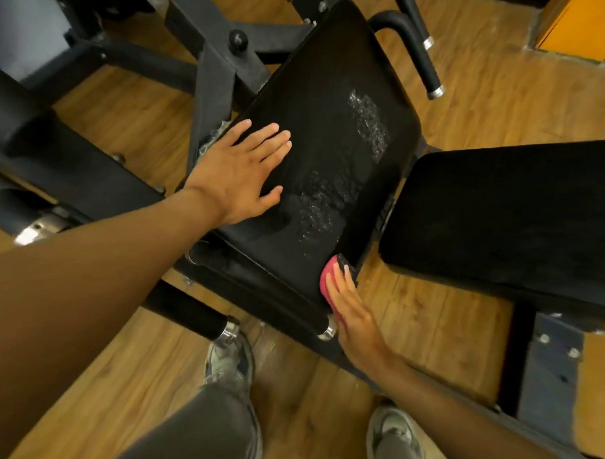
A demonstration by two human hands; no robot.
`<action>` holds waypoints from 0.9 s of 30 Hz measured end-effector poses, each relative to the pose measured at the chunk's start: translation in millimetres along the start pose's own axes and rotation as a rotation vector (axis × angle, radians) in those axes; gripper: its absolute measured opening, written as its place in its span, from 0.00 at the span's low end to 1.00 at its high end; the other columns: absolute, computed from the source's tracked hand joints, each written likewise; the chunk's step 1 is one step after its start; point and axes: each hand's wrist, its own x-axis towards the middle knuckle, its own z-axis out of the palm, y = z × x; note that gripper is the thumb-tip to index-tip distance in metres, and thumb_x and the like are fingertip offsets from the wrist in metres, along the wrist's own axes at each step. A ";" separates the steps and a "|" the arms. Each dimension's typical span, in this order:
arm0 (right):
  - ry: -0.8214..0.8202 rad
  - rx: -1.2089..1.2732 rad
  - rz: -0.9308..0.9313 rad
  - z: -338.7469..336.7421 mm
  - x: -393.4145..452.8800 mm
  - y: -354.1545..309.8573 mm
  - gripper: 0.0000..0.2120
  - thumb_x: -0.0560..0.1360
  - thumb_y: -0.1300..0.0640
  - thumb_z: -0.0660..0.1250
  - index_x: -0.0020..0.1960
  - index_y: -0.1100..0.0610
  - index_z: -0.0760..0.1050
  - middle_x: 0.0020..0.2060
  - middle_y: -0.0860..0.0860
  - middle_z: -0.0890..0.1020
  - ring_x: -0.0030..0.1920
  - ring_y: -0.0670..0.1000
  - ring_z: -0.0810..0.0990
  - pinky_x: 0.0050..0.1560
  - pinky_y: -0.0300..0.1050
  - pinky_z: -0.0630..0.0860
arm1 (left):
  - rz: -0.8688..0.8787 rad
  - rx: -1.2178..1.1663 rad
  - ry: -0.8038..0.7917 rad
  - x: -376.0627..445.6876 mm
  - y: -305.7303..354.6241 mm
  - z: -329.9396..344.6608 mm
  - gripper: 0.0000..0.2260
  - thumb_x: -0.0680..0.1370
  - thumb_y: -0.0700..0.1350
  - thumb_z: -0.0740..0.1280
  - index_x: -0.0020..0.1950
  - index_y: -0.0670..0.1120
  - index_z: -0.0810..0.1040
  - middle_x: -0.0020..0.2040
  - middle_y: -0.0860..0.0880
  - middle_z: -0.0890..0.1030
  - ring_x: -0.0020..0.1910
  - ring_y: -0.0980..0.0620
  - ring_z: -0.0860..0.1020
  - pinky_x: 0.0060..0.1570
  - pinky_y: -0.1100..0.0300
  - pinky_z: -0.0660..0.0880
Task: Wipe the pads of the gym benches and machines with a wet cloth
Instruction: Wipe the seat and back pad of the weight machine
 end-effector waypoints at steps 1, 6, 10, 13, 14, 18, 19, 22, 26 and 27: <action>-0.009 -0.030 -0.067 3.4 -10.9 4.2 0.43 0.75 0.79 0.63 0.83 0.56 0.51 0.83 0.51 0.55 0.82 0.57 0.52 0.81 0.47 0.54 | 0.002 0.002 0.006 1.6 0.1 -0.1 0.35 0.82 0.63 0.46 0.84 0.45 0.52 0.84 0.47 0.52 0.83 0.49 0.49 0.81 0.46 0.49; -0.014 -0.118 -0.246 10.3 -8.7 21.1 0.48 0.69 0.82 0.68 0.81 0.57 0.55 0.81 0.51 0.58 0.81 0.60 0.58 0.80 0.46 0.57 | 0.007 -0.005 0.020 1.1 -1.1 3.9 0.34 0.83 0.63 0.45 0.84 0.45 0.51 0.84 0.48 0.52 0.83 0.49 0.49 0.81 0.46 0.49; -0.089 -0.162 -0.410 -12.0 25.0 27.7 0.48 0.67 0.83 0.69 0.81 0.56 0.59 0.81 0.50 0.60 0.81 0.59 0.58 0.78 0.50 0.62 | 0.010 -0.023 0.014 2.0 -2.1 4.3 0.33 0.84 0.62 0.46 0.84 0.45 0.52 0.84 0.47 0.53 0.83 0.49 0.49 0.81 0.46 0.47; -0.087 -0.091 -0.533 -25.4 67.3 5.8 0.43 0.70 0.83 0.68 0.79 0.58 0.61 0.80 0.51 0.62 0.80 0.61 0.59 0.75 0.61 0.67 | 0.031 -0.035 -0.006 3.0 -4.4 3.6 0.31 0.85 0.59 0.46 0.84 0.45 0.51 0.84 0.47 0.52 0.83 0.49 0.48 0.81 0.46 0.45; -0.091 -0.064 -0.581 -27.2 84.0 -6.0 0.40 0.71 0.82 0.68 0.78 0.59 0.63 0.79 0.52 0.64 0.80 0.62 0.60 0.74 0.64 0.67 | 0.047 -0.050 -0.013 3.3 -5.9 3.2 0.29 0.85 0.57 0.46 0.84 0.45 0.51 0.84 0.47 0.52 0.83 0.49 0.48 0.81 0.47 0.44; -0.131 -0.065 -0.734 -23.7 135.1 -49.7 0.36 0.73 0.80 0.67 0.77 0.60 0.67 0.78 0.54 0.66 0.81 0.60 0.58 0.75 0.61 0.66 | 0.136 -0.127 -0.097 3.7 -19.2 -4.2 0.27 0.86 0.52 0.48 0.85 0.47 0.50 0.85 0.50 0.50 0.83 0.52 0.45 0.81 0.50 0.41; -0.135 -0.087 -0.751 -24.1 136.0 -49.9 0.36 0.74 0.80 0.67 0.78 0.60 0.66 0.78 0.54 0.66 0.81 0.59 0.58 0.76 0.60 0.66 | 0.162 -0.138 -0.112 4.1 -23.0 -5.6 0.27 0.86 0.52 0.47 0.85 0.47 0.50 0.85 0.50 0.49 0.83 0.53 0.44 0.81 0.51 0.41; -0.132 -0.159 -0.711 -31.0 100.3 -13.3 0.35 0.75 0.81 0.60 0.78 0.60 0.66 0.78 0.55 0.66 0.81 0.60 0.58 0.75 0.61 0.67 | 0.188 -0.149 -0.097 5.7 -29.1 -5.3 0.27 0.85 0.53 0.47 0.85 0.47 0.51 0.85 0.50 0.50 0.83 0.53 0.46 0.81 0.52 0.43; -0.204 -0.289 -0.563 -38.8 44.1 30.7 0.40 0.70 0.76 0.50 0.80 0.57 0.59 0.80 0.52 0.62 0.81 0.58 0.55 0.66 0.60 0.76 | 0.163 -0.207 -0.054 6.7 -26.9 0.6 0.26 0.84 0.51 0.50 0.84 0.49 0.56 0.84 0.52 0.55 0.83 0.55 0.49 0.81 0.52 0.45; -0.166 -0.269 -0.545 -34.9 47.9 29.3 0.39 0.71 0.79 0.52 0.80 0.58 0.60 0.79 0.53 0.63 0.81 0.60 0.57 0.68 0.61 0.75 | 0.169 -0.219 -0.045 7.1 -27.3 2.1 0.26 0.84 0.50 0.51 0.84 0.49 0.57 0.84 0.52 0.55 0.83 0.55 0.49 0.81 0.52 0.45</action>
